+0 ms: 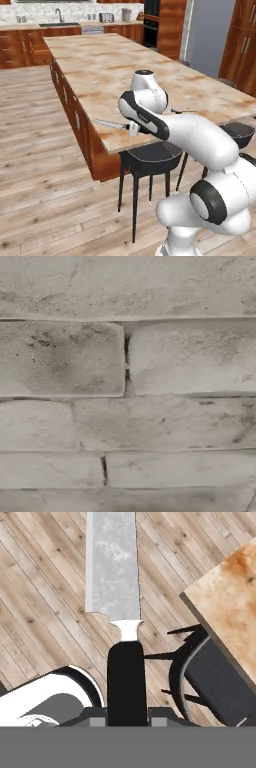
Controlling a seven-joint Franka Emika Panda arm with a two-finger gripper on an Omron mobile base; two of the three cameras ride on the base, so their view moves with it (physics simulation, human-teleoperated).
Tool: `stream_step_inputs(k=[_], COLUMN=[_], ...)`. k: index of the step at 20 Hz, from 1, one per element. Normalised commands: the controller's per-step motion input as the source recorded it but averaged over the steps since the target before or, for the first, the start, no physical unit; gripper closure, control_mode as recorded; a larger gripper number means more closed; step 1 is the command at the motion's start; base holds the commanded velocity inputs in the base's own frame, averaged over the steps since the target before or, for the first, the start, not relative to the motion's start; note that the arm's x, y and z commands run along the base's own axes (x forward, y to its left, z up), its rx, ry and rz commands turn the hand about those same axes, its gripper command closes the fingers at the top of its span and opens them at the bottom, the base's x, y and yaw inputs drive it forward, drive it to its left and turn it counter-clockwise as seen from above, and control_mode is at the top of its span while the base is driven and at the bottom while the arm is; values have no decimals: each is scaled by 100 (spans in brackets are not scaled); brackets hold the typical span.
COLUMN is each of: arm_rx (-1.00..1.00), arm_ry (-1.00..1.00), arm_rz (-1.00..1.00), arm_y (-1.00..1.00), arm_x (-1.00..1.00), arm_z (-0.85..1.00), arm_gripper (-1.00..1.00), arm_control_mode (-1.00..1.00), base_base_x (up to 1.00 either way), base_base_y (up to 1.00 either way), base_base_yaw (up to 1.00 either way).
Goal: Pick up the metallic utensils from the counter and place them in the open drawer. Make sure not to pick up any wooden utensils.
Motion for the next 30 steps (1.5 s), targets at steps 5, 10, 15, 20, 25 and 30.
stream_step_inputs(k=[5, 10, 15, 20, 25, 30], arm_rx=[0, 0, 0, 0, 0, 0], arm_ry=[0, 0, 0, 0, 0, 0], arm_rz=[0, 0, 0, 0, 0, 0], arm_y=[0, 0, 0, 0, 0, 0], arm_x=[0, 0, 0, 0, 0, 0], arm_z=[0, 0, 0, 0, 0, 0], arm_gripper=[100, 100, 100, 100, 100, 100], arm_control_mode=[100, 100, 100, 100, 100, 100], base_base_x=[52, 54, 48, 49, 54, 57], base_base_y=[100, 100, 100, 100, 100, 100], base_base_yaw=[-46, -40, -26, -27, -25, -25])
